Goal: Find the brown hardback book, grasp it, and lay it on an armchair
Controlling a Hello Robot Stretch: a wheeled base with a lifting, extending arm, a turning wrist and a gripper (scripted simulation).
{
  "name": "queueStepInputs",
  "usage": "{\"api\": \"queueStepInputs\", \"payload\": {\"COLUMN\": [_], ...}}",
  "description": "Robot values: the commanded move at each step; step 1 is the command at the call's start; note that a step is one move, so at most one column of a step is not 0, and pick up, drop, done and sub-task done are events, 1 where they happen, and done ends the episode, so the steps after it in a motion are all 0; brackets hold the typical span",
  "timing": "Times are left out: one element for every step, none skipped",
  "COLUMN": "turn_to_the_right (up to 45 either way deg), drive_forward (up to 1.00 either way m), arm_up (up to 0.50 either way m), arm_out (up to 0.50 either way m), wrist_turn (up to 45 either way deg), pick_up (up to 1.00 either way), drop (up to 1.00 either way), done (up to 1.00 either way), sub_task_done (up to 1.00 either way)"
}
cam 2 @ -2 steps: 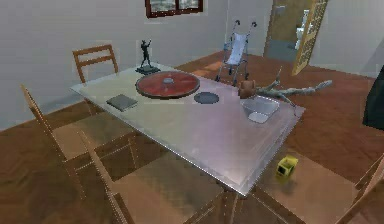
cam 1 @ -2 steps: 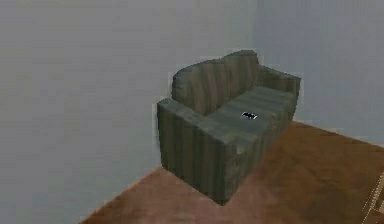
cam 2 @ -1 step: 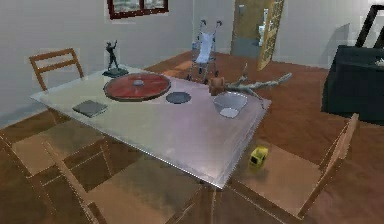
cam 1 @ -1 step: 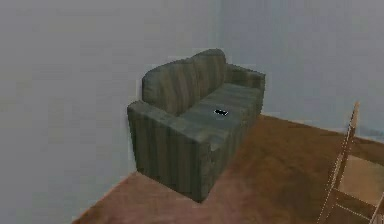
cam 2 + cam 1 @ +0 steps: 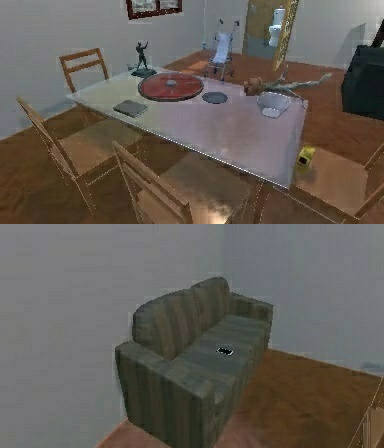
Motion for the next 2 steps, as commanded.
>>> {"api": "queueStepInputs", "payload": {"turn_to_the_right": [30.0, 0.0], "drive_forward": [0.00, 1.00], "arm_up": [0.00, 0.00], "arm_out": [0.00, 0.00], "wrist_turn": [0.0, 0.0], "pick_up": [0.00, 0.00], "drop": [0.00, 0.00], "done": [0.00, 0.00], "sub_task_done": [0.00, 0.00]}}
